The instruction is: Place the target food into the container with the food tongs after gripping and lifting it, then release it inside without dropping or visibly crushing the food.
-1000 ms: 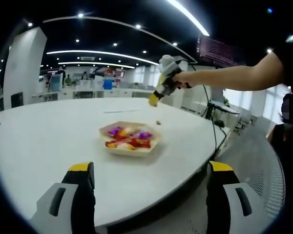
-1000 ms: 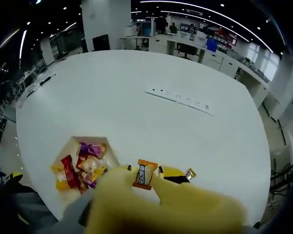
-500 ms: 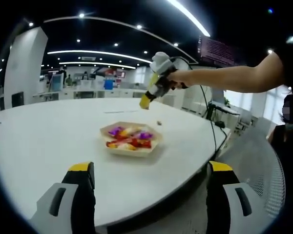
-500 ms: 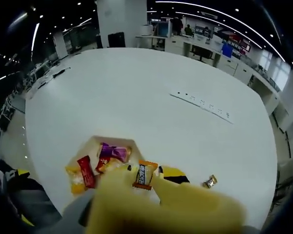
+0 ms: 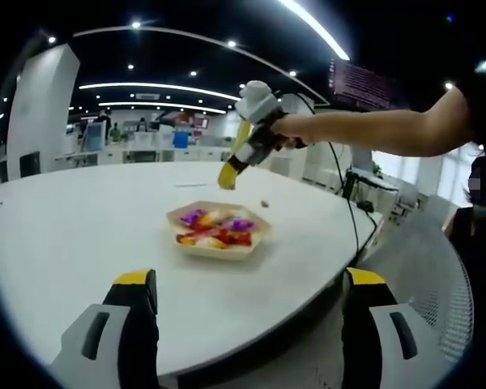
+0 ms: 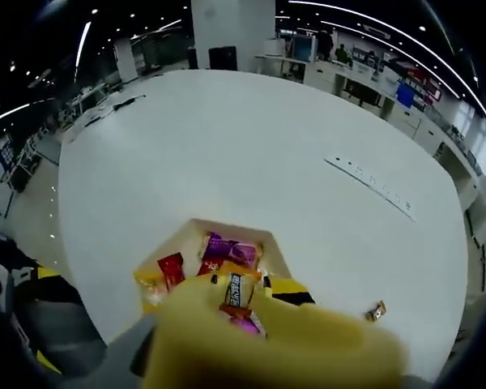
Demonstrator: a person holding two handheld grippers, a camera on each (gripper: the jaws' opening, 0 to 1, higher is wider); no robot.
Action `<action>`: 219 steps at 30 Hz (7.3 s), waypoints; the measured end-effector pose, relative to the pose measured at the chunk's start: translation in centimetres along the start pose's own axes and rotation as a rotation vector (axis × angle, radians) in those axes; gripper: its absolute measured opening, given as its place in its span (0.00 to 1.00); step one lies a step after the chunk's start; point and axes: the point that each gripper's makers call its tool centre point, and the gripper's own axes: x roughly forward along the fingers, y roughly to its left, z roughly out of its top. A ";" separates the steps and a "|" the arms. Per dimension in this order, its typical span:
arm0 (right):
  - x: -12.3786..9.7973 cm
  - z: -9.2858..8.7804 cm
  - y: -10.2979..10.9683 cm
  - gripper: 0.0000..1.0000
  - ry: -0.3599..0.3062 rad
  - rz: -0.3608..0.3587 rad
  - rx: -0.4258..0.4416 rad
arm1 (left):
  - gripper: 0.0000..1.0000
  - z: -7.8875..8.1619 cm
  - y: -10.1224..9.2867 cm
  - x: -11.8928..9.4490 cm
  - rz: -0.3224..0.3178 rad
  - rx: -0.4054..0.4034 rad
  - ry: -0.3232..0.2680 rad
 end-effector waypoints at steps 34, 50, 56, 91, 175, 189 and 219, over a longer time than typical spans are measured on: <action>-1.2 -3.9 -6.0 0.30 -0.037 -0.006 0.194 | 0.91 -0.2 0.0 0.2 -0.005 -0.014 0.023; -2.5 -10.0 -13.9 0.30 0.004 -0.168 0.329 | 0.94 -0.5 -0.3 0.3 -0.024 -0.004 0.043; -2.3 -11.4 -15.6 0.30 0.015 -0.213 0.409 | 0.94 -0.7 -0.3 0.3 -0.028 -0.006 0.053; 1.5 -12.5 -19.9 0.28 0.154 -0.352 0.580 | 0.91 -1.1 -0.4 0.5 -0.045 -0.014 0.092; -5.6 -8.1 -14.8 0.21 0.015 -0.257 0.382 | 0.95 -0.7 0.1 0.4 -0.007 -0.003 0.048; -5.2 -5.3 -11.4 0.21 -0.012 -0.230 0.303 | 0.93 -0.4 0.3 0.4 0.000 -0.005 0.031; -1.1 -1.0 -3.2 0.21 -0.008 -0.084 0.107 | 0.99 0.0 -0.2 0.3 -0.023 0.008 0.007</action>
